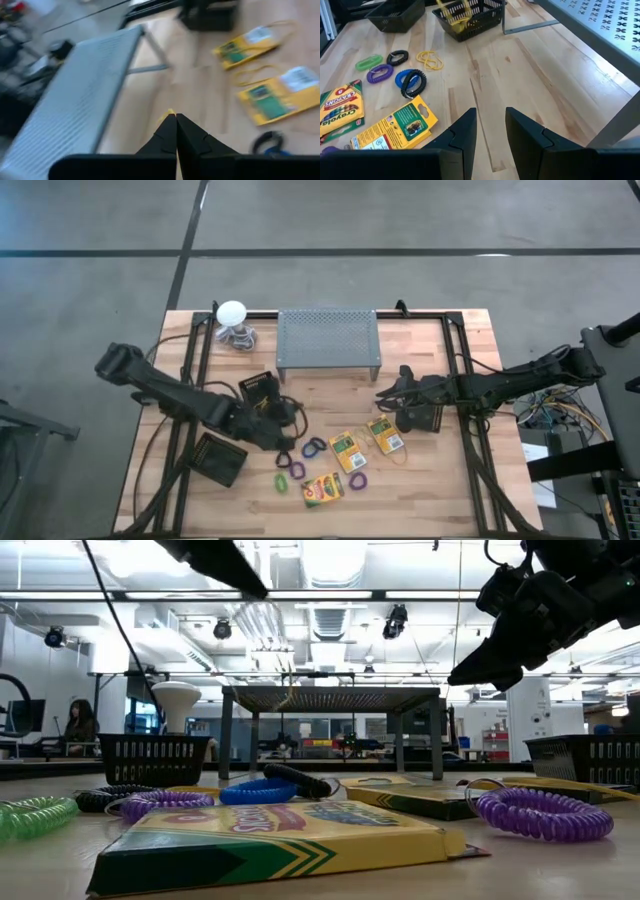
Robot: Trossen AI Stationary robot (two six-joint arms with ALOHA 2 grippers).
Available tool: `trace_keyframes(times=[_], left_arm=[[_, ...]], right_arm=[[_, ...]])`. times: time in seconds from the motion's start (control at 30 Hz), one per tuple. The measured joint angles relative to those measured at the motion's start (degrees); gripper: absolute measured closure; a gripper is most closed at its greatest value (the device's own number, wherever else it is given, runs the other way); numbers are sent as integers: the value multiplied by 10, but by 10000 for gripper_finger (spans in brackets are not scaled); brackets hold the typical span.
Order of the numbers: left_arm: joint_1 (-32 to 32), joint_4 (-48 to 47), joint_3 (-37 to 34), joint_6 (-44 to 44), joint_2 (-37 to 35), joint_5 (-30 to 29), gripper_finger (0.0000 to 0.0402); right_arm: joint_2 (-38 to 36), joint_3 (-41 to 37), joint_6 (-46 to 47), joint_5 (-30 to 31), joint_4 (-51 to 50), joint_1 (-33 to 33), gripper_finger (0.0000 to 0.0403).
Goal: Pick & Place Office Desk Supplies
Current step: Put the yellow rubber band into the top left black bin
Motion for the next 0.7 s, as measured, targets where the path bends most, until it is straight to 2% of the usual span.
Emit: trace_keyframes(times=[0.2,0.33,0.43,0.7], left_arm=[[0,-157,0,-101,-39,-49,401],[0,-246,0,-222,-49,-55,401],[-2,-272,-6,-293,-49,-54,401],[-3,-270,-64,-391,-49,-19,393]], right_arm=[[0,0,-6,0,-5,0,303],[0,0,-18,1,-5,0,303],[0,0,-22,1,-6,0,303],[0,0,-21,1,-7,0,303]])
